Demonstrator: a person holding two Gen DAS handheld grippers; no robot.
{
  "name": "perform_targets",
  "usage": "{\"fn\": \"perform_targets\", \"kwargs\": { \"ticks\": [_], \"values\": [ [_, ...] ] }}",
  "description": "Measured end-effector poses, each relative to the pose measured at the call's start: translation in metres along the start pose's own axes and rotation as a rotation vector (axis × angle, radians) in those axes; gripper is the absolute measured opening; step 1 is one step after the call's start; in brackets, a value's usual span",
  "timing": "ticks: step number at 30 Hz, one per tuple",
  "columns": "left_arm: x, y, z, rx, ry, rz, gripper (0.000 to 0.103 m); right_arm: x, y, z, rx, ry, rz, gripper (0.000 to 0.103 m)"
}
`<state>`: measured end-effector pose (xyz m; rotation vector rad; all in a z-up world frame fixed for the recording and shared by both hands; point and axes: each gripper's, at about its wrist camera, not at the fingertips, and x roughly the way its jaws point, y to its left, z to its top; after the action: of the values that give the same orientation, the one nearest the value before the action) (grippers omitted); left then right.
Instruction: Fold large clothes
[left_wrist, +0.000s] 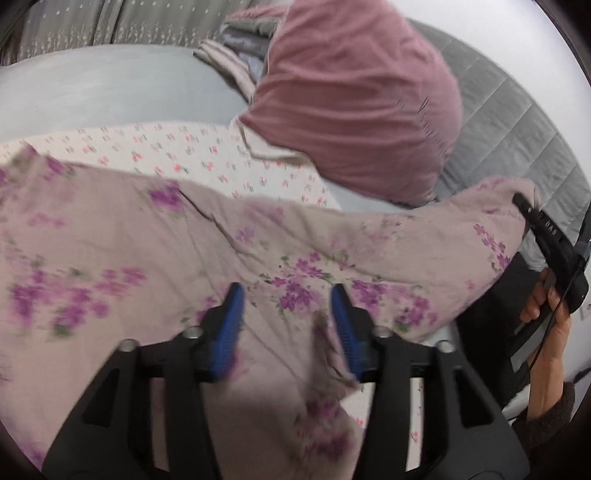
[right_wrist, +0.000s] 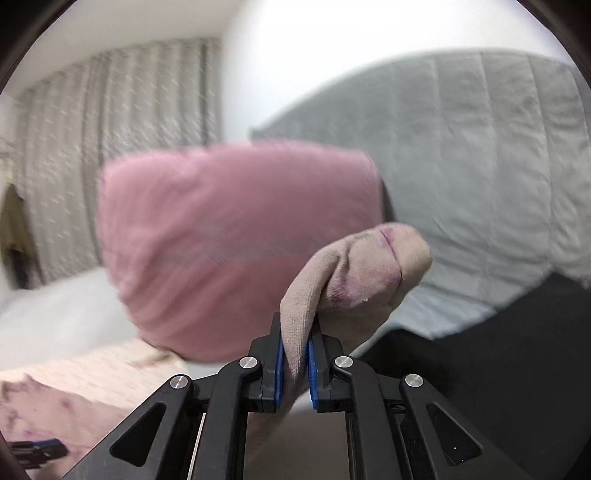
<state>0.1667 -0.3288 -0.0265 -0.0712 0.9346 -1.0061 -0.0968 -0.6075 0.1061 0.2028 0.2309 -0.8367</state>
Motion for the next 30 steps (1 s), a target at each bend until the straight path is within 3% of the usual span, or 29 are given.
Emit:
{"fn": "perform_targets", "kwargs": {
  "ticks": [2, 6, 10, 17, 20, 22, 24, 25, 27, 30],
  "values": [
    [-0.022, 0.011, 0.002, -0.017, -0.038, -0.009, 0.075, -0.022, 0.025, 0.018, -0.022, -0.052, 0.068, 0.01],
    [-0.055, 0.04, 0.001, -0.059, -0.062, -0.005, 0.075, -0.063, 0.077, 0.049, -0.06, -0.135, 0.202, 0.011],
    [-0.085, 0.07, -0.004, -0.11, -0.062, -0.028, 0.075, -0.095, 0.133, 0.067, -0.106, -0.156, 0.346, 0.012],
    [-0.145, 0.131, -0.021, -0.2, -0.156, -0.058, 0.081, -0.125, 0.242, 0.053, -0.205, -0.07, 0.63, 0.015],
    [-0.165, 0.163, -0.033, -0.272, -0.2, -0.073, 0.082, -0.131, 0.289, 0.027, -0.297, 0.037, 0.762, 0.015],
    [-0.175, 0.188, -0.041, -0.33, -0.221, -0.085, 0.082, -0.13, 0.309, 0.008, -0.356, 0.152, 0.893, 0.023],
    [-0.18, 0.215, -0.051, -0.4, -0.243, -0.105, 0.082, -0.129, 0.328, -0.013, -0.399, 0.316, 1.054, 0.049],
    [-0.18, 0.227, -0.055, -0.435, -0.249, -0.117, 0.082, -0.131, 0.33, -0.019, -0.41, 0.351, 1.1, 0.054],
    [-0.176, 0.251, -0.064, -0.502, -0.215, -0.073, 0.082, -0.132, 0.324, -0.019, -0.417, 0.346, 1.142, 0.065],
    [-0.172, 0.282, -0.071, -0.605, -0.223, -0.127, 0.082, -0.114, 0.299, -0.012, -0.371, 0.303, 1.064, 0.071]
  ]
}}
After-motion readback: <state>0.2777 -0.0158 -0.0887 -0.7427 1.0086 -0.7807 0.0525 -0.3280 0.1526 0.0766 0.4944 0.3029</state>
